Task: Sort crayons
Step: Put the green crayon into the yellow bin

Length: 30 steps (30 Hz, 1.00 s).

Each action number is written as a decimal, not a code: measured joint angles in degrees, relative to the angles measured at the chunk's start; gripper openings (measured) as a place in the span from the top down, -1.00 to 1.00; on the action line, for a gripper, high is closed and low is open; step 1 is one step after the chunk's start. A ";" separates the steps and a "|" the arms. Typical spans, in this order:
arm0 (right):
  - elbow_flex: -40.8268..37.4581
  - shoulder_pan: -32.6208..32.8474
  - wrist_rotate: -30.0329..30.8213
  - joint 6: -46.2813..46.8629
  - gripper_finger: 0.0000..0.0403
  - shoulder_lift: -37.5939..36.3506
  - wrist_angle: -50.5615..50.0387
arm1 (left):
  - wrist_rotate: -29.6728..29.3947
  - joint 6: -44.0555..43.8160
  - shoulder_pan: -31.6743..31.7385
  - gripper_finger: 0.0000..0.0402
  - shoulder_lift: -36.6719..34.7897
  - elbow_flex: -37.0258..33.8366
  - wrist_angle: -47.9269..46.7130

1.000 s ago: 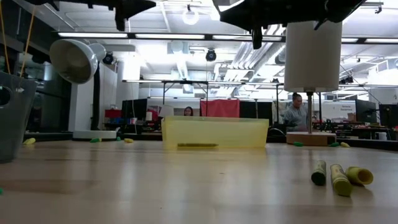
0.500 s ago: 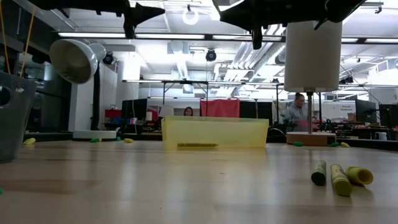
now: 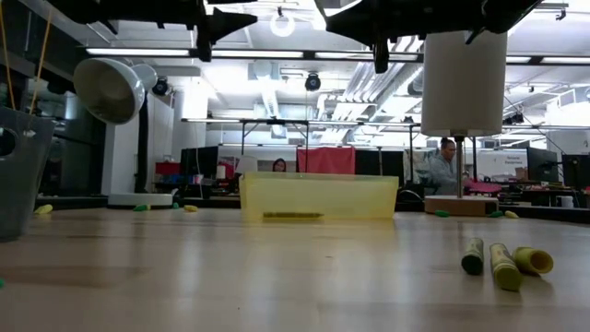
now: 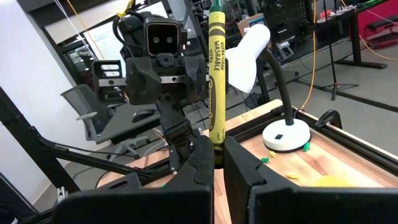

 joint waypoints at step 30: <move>12.00 0.86 -4.41 -5.11 1.00 12.43 -0.52 | 1.79 6.90 0.15 0.25 10.89 3.63 14.05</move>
